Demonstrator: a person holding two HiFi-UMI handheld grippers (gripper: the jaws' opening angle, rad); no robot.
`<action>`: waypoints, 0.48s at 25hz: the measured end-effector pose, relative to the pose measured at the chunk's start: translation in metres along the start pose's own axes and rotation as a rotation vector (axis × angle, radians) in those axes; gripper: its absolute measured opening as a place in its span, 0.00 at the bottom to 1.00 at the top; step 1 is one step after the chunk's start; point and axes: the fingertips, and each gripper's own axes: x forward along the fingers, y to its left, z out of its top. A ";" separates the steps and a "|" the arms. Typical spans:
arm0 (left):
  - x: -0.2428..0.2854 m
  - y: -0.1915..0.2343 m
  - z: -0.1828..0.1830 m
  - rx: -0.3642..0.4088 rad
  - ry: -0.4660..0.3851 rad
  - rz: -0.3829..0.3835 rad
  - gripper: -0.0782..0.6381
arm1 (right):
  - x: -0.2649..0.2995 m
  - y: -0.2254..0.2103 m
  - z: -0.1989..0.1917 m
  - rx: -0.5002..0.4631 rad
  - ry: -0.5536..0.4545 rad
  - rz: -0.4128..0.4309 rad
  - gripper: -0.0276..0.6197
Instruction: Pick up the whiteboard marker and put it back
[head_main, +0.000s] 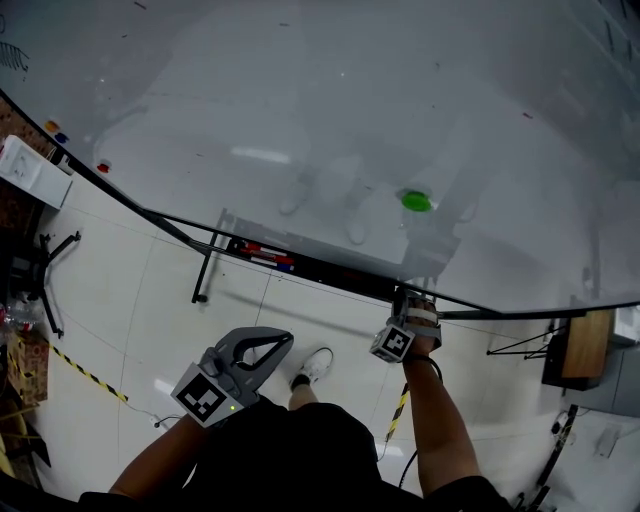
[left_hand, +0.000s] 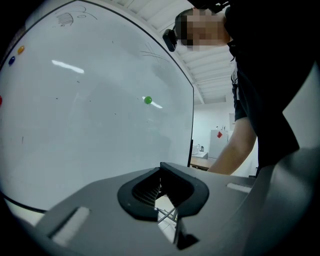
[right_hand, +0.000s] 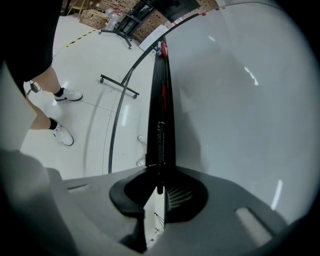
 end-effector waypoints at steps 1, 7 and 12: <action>-0.001 0.001 -0.001 -0.001 0.005 0.000 0.11 | -0.001 -0.001 0.000 0.021 -0.007 -0.002 0.11; -0.004 0.000 -0.002 0.010 0.004 -0.024 0.11 | -0.033 -0.022 0.000 0.158 -0.067 -0.035 0.11; -0.005 -0.003 0.004 0.026 -0.001 -0.050 0.11 | -0.087 -0.060 0.013 0.286 -0.166 -0.095 0.11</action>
